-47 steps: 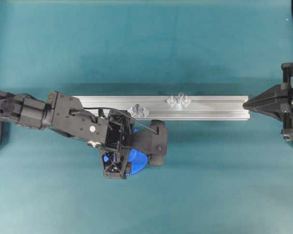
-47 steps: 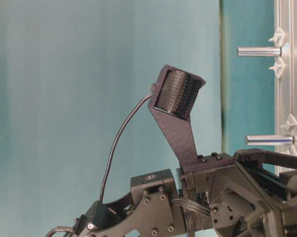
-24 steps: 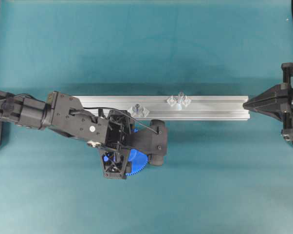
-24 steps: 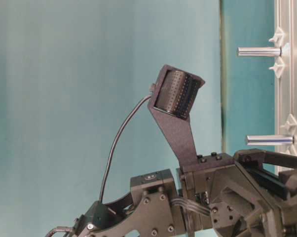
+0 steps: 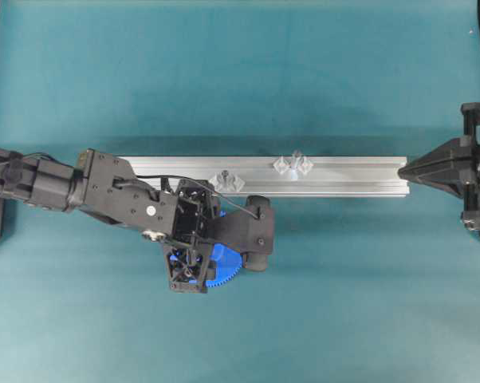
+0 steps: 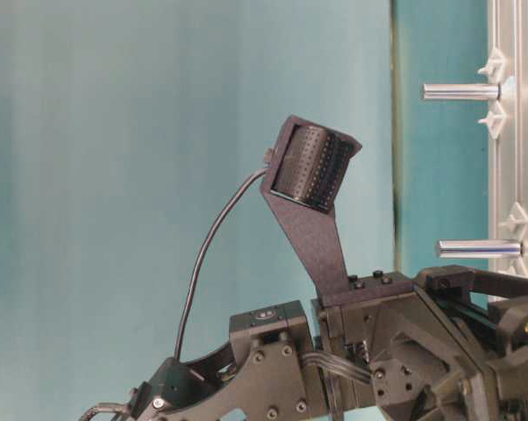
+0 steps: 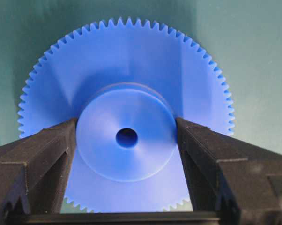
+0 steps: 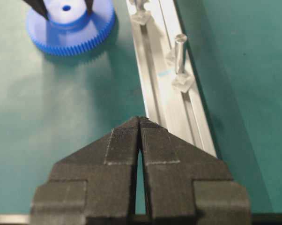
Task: Find the location of the shaft and insert the large gear.
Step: 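Lift the blue gear with the left gripper and carry it over the rail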
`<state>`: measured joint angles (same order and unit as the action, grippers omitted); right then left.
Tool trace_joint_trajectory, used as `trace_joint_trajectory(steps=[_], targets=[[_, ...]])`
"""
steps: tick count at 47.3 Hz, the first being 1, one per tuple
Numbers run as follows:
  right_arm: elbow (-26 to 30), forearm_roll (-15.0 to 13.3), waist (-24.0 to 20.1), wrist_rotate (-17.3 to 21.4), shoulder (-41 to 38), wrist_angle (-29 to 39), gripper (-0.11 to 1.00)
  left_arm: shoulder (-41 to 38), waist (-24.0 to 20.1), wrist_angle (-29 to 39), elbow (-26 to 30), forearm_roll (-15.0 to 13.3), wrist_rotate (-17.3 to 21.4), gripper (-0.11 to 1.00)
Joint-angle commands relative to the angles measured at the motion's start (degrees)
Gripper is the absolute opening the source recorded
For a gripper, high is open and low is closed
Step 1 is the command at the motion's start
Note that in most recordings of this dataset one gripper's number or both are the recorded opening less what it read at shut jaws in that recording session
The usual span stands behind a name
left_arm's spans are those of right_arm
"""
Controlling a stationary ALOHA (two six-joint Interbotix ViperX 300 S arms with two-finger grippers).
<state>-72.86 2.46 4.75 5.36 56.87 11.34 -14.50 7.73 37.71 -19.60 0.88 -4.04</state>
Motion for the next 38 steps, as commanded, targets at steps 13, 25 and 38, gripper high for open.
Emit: trace_joint_trajectory(steps=[13,25,38], targets=[[0.5,0.1,0.2,0.5,-0.4,-0.3,0.01,2.2,0.2,-0.2,0.7,0.1,0.3,0.71],[0.5,0.1,0.2,0.5,-0.4,-0.3,0.01,3.9,0.2,0.4,2.0,0.1,0.4,0.71],[0.6,0.1,0.1,0.5,-0.4,-0.3,0.01,4.6,0.2,4.0,5.7,0.1,0.7,0.71]])
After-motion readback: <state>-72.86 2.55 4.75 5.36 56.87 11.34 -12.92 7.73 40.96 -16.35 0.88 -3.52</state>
